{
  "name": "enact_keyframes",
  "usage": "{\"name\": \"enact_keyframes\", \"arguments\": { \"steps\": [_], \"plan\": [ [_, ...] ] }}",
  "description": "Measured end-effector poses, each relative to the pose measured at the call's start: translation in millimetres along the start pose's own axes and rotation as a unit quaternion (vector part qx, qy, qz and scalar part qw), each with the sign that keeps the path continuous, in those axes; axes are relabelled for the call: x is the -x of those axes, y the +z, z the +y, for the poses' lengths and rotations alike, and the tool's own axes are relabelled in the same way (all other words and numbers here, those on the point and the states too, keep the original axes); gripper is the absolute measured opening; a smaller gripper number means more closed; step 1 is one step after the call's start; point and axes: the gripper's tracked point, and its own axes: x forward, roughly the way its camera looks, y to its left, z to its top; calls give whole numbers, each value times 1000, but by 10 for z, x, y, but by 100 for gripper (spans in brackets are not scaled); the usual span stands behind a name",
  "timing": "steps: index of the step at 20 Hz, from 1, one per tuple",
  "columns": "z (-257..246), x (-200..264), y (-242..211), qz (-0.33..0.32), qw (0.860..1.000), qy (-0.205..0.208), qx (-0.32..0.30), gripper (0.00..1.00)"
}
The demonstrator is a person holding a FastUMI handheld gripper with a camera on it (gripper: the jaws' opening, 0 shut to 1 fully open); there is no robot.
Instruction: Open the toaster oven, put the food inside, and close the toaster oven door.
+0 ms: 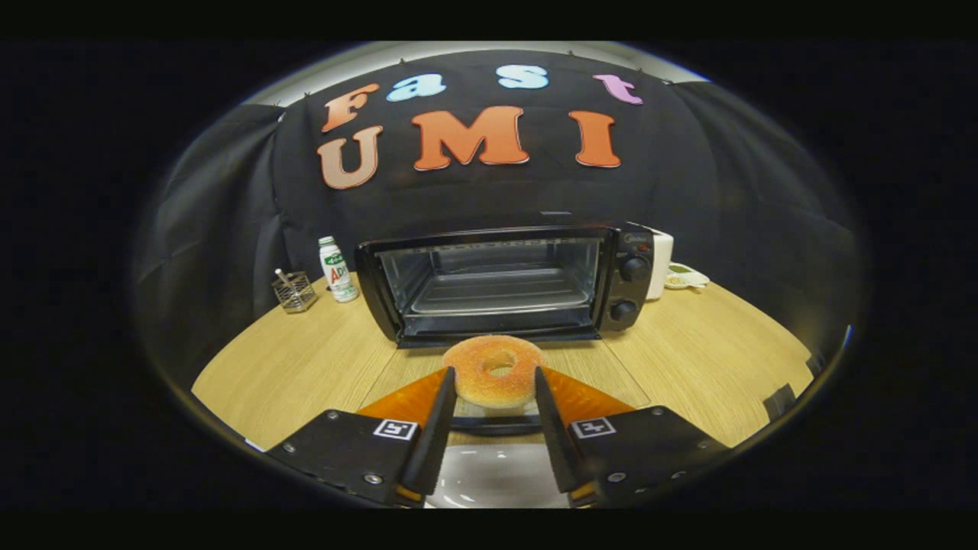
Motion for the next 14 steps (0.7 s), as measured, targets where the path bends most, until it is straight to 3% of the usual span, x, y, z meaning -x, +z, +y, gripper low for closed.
{"name": "enact_keyframes", "arguments": {
  "steps": [5, 14],
  "plan": [
    [74, -343, 228, -2, 1000, 12, -26, 58],
    [141, -872, 556, 0, 982, 61, -178, 58]
  ]
}}
